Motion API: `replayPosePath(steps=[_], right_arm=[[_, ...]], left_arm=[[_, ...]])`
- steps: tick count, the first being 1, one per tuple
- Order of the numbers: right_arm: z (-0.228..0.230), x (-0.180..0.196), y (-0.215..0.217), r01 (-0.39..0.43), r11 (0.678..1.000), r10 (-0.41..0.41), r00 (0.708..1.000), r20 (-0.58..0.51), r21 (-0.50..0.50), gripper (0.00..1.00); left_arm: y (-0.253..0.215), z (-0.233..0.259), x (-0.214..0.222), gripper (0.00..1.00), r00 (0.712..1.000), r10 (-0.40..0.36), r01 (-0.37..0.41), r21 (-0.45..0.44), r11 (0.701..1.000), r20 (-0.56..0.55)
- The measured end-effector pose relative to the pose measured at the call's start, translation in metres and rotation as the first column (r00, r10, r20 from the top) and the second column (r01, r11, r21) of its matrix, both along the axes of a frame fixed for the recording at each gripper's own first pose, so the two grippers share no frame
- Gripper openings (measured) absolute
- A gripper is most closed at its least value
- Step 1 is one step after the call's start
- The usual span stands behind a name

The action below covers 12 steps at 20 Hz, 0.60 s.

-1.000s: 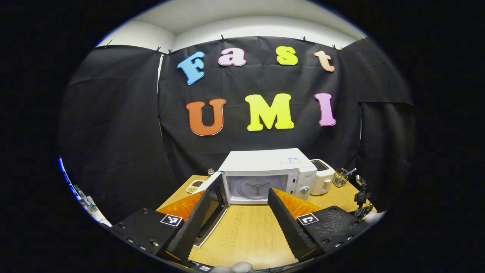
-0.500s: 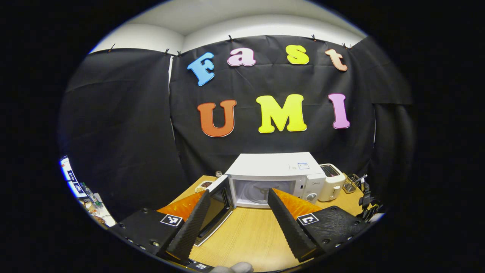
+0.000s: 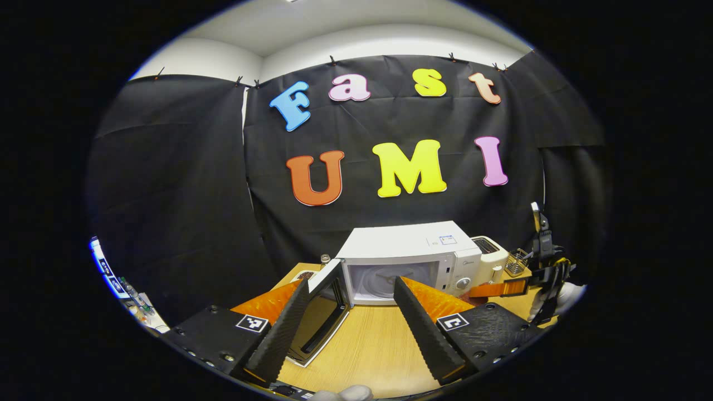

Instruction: Open the microwave oven with the left hand, put the food in, and close the microwave oven.

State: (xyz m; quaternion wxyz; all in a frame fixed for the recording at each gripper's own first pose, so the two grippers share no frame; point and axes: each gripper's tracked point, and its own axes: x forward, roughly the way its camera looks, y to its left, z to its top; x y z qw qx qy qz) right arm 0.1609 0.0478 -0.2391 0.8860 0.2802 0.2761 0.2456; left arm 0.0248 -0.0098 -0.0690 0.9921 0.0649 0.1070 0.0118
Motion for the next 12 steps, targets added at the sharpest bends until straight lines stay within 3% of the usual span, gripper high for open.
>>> replayPosePath(steps=[6,9,12], right_arm=[[0.010,0.055,0.071,0.215,0.972,-0.220,0.974,0.051,0.096,0.16],[0.000,0.085,0.095,0.340,0.931,-0.351,0.934,0.073,0.133,0.15],[-0.019,0.118,0.115,0.454,0.870,-0.472,0.880,0.057,0.191,0.15]], left_arm=[[0.031,-0.019,-0.011,0.94,0.994,-0.099,0.099,0.002,0.995,-0.049],[0.048,-0.029,-0.017,0.94,0.988,-0.137,0.137,-0.008,0.991,-0.065],[0.065,-0.035,-0.018,0.94,0.983,-0.167,0.168,-0.006,0.986,-0.073]])
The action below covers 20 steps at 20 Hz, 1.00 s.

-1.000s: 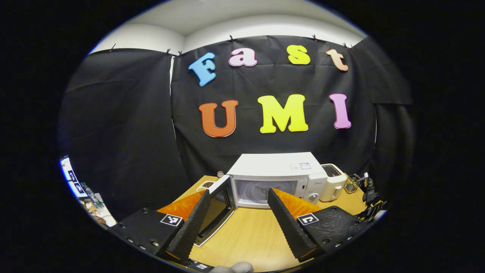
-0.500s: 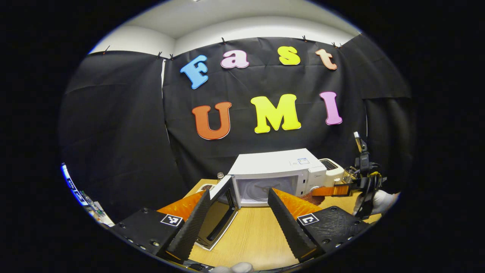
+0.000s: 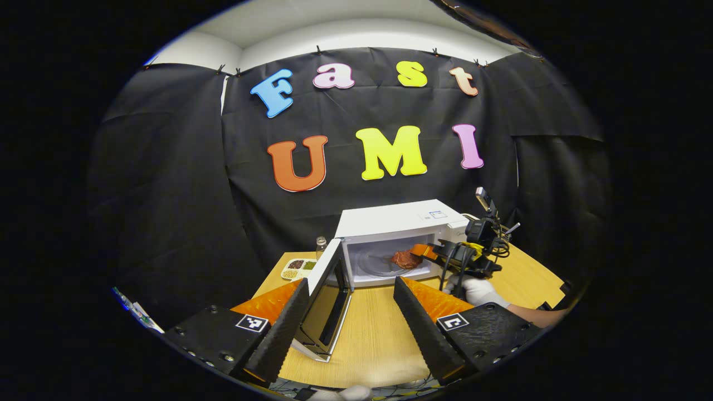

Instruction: Open the microwave oven with the left hand, put the food in, and close the microwave oven.

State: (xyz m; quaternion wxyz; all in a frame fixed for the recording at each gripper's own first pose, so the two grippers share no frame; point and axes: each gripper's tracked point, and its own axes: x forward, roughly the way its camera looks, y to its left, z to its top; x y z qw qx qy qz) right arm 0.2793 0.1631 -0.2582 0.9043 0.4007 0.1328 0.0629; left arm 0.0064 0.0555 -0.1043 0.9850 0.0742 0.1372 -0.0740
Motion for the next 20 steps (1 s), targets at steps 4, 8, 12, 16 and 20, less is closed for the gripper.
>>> replayPosePath(steps=[4,8,12,16,20], right_arm=[[-0.023,0.038,0.018,0.149,0.969,-0.152,0.988,0.002,0.196,0.15],[-0.055,0.071,0.035,0.218,0.950,-0.221,0.975,-0.015,0.223,0.15],[-0.081,0.104,0.036,0.305,0.903,-0.309,0.950,-0.033,0.302,0.16],[-0.094,0.122,0.034,0.358,0.881,-0.361,0.931,-0.049,0.308,0.15],[-0.100,0.132,0.027,0.370,0.887,-0.379,0.925,-0.023,0.275,0.16]], left_arm=[[0.023,-0.013,0.009,0.94,1.000,0.001,-0.001,-0.014,1.000,-0.012],[0.042,-0.022,0.018,0.94,1.000,-0.004,0.004,0.018,1.000,-0.015],[0.053,-0.028,0.029,0.94,1.000,-0.005,0.005,0.037,0.999,-0.018],[0.056,-0.035,0.035,0.94,0.999,-0.014,0.015,0.034,0.999,-0.036],[0.062,-0.039,0.036,0.94,0.999,-0.011,0.012,0.037,0.999,-0.043]])
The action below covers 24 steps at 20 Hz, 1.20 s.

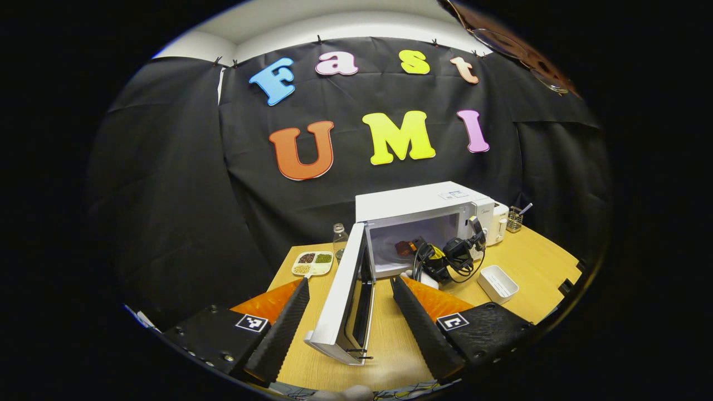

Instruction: Open the microwave oven with the left hand, put the food in, and close the microwave oven.

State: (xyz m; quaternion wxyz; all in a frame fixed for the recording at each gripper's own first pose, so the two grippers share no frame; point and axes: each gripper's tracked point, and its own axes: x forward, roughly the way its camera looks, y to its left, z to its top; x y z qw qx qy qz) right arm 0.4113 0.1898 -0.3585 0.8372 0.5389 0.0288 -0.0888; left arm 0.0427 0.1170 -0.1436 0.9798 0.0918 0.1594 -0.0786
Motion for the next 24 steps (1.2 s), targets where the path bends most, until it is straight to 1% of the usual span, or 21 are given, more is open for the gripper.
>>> replayPosePath(steps=[2,4,5,7,8,9,10,11,12,14,15,16,17,19,21,22,24], right_arm=[[-0.006,-0.001,-0.002,-0.006,0.998,0.004,1.000,-0.029,-0.061,0.19],[-0.011,-0.001,-0.007,-0.005,0.991,-0.003,0.998,-0.060,-0.136,0.24],[-0.011,-0.002,-0.009,-0.007,0.983,-0.005,0.998,-0.064,-0.182,0.29],[-0.010,-0.005,-0.012,-0.012,0.964,-0.011,0.996,-0.084,-0.264,0.35],[-0.009,-0.007,-0.014,-0.022,0.944,-0.011,0.995,-0.097,-0.329,0.43],[-0.008,-0.009,-0.017,-0.041,0.922,-0.004,0.993,-0.115,-0.384,0.60],[-0.006,-0.011,-0.016,-0.057,0.901,0.000,0.991,-0.132,-0.429,0.82],[0.000,-0.015,-0.017,-0.062,0.888,0.002,0.992,-0.130,-0.456,0.96],[0.004,-0.018,-0.020,-0.066,0.872,-0.002,0.990,-0.138,-0.485,0.97],[0.017,-0.032,-0.025,-0.092,0.821,0.005,0.988,-0.155,-0.563,1.00],[0.024,-0.040,-0.029,-0.112,0.796,0.018,0.987,-0.161,-0.595,0.88],[0.031,-0.050,-0.030,-0.140,0.776,0.042,0.984,-0.170,-0.616,1.00],[0.038,-0.062,-0.029,-0.175,0.765,0.072,0.980,-0.187,-0.620,1.00],[0.049,-0.089,-0.030,-0.257,0.725,0.137,0.963,-0.231,-0.639,1.00],[0.062,-0.119,-0.037,-0.318,0.701,0.176,0.945,-0.277,-0.639,1.00],[0.067,-0.137,-0.045,-0.345,0.690,0.182,0.933,-0.309,-0.636,1.00],[0.088,-0.169,-0.065,-0.372,0.674,0.193,0.923,-0.334,-0.638,1.00]], left_arm=[[0.001,-0.001,0.001,0.94,1.000,0.005,-0.005,-0.011,1.000,0.000],[0.003,-0.003,0.003,0.94,1.000,0.012,-0.012,-0.023,1.000,-0.008],[0.003,-0.004,0.003,0.94,1.000,0.017,-0.017,-0.028,0.999,-0.009],[0.003,-0.003,0.004,0.94,1.000,0.026,-0.026,-0.019,0.999,-0.005],[0.003,-0.004,0.003,0.94,1.000,0.026,-0.026,-0.018,0.999,-0.007],[0.001,-0.002,0.005,0.94,1.000,0.022,-0.022,-0.020,1.000,-0.001],[0.001,0.000,0.004,0.94,1.000,0.021,-0.021,-0.019,1.000,0.002],[0.001,0.002,0.005,0.94,1.000,0.021,-0.021,-0.019,1.000,0.008],[0.001,0.003,0.006,0.94,1.000,0.024,-0.024,-0.020,1.000,0.012],[0.002,0.005,0.006,0.94,0.999,0.030,-0.030,-0.024,0.999,0.019],[0.003,0.008,0.007,0.94,0.999,0.033,-0.032,-0.027,0.999,0.023],[0.004,0.010,0.007,0.94,0.999,0.038,-0.037,-0.032,0.999,0.029],[0.005,0.013,0.008,0.94,0.999,0.041,-0.040,-0.039,0.998,0.034],[0.004,0.020,0.009,0.94,0.998,0.042,-0.039,-0.051,0.998,0.052],[0.010,0.026,0.011,0.94,0.996,0.049,-0.045,-0.065,0.997,0.070],[0.011,0.029,0.011,0.94,0.996,0.050,-0.044,-0.076,0.996,0.074],[0.018,0.031,0.011,0.94,0.995,0.062,-0.054,-0.085,0.995,0.085]])
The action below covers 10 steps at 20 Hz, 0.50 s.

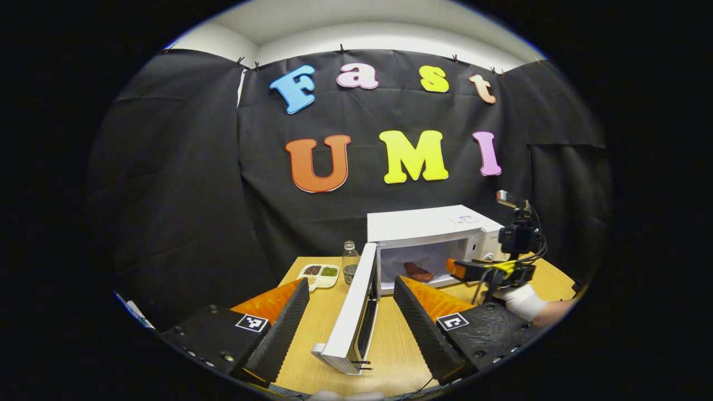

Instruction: Open the microwave oven with the left hand, put the food in, and close the microwave oven.

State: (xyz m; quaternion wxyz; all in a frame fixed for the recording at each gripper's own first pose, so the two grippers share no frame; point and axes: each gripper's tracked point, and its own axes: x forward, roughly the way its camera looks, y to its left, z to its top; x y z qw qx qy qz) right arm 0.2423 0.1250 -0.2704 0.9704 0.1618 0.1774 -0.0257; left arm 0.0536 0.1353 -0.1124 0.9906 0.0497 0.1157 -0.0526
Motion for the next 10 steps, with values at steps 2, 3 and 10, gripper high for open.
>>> replayPosePath(steps=[2,3,10], right_arm=[[0.021,-0.034,-0.025,-0.024,0.998,0.023,0.999,-0.026,-0.059,1.00],[0.036,-0.051,-0.042,-0.025,0.995,0.023,1.000,-0.018,-0.097,0.90],[0.083,-0.153,-0.118,0.034,0.979,-0.036,0.999,-0.006,-0.202,0.90]], left_arm=[[0.010,0.004,0.000,0.94,1.000,0.011,-0.011,0.001,1.000,0.016],[0.018,0.006,0.001,0.94,0.999,0.026,-0.026,0.007,1.000,0.025],[0.061,-0.009,-0.003,0.89,0.994,0.101,-0.100,-0.015,0.995,0.045]])
